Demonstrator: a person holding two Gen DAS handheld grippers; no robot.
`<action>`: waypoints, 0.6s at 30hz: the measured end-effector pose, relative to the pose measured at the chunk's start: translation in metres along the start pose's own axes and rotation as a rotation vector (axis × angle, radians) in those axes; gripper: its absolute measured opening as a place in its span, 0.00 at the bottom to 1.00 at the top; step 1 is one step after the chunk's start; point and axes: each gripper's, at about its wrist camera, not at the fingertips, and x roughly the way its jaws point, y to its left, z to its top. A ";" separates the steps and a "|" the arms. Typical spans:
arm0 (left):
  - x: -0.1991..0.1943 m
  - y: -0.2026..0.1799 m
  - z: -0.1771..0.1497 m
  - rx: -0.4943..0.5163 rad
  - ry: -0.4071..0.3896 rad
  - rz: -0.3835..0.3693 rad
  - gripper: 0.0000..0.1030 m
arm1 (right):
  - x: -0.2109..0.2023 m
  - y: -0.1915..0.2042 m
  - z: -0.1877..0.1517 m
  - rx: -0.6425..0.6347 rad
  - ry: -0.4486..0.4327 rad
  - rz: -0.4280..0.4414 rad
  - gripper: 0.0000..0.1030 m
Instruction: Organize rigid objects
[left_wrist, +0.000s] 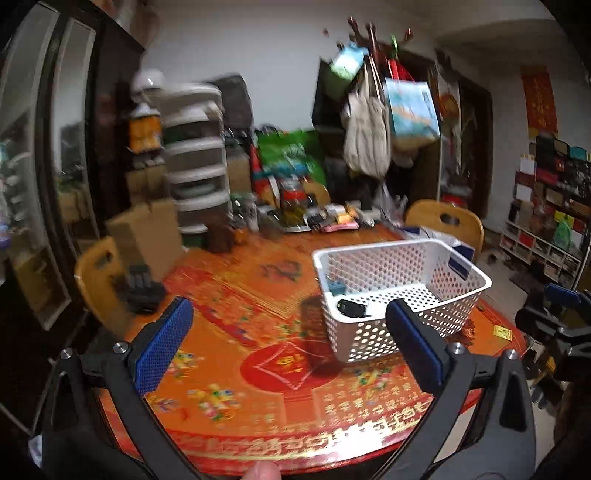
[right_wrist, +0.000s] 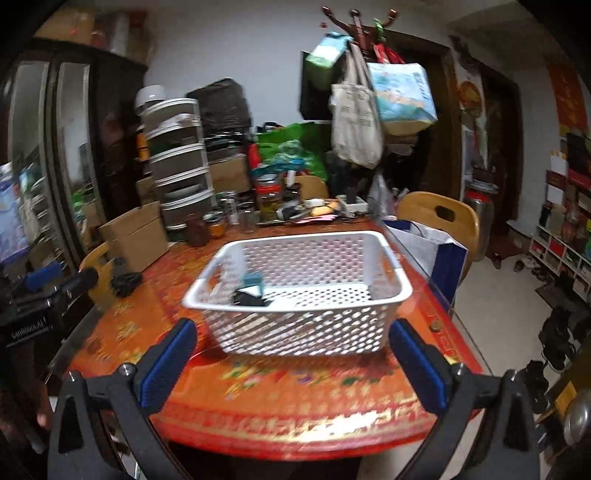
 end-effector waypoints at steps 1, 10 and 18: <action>-0.015 0.005 -0.003 -0.008 -0.011 -0.021 1.00 | -0.008 0.007 -0.002 -0.018 -0.003 0.000 1.00; -0.037 -0.008 -0.015 0.003 0.018 -0.031 1.00 | -0.020 0.003 -0.010 -0.023 0.017 -0.014 1.00; 0.019 -0.050 -0.029 0.038 0.137 -0.090 1.00 | 0.010 -0.006 -0.015 -0.005 0.089 -0.016 1.00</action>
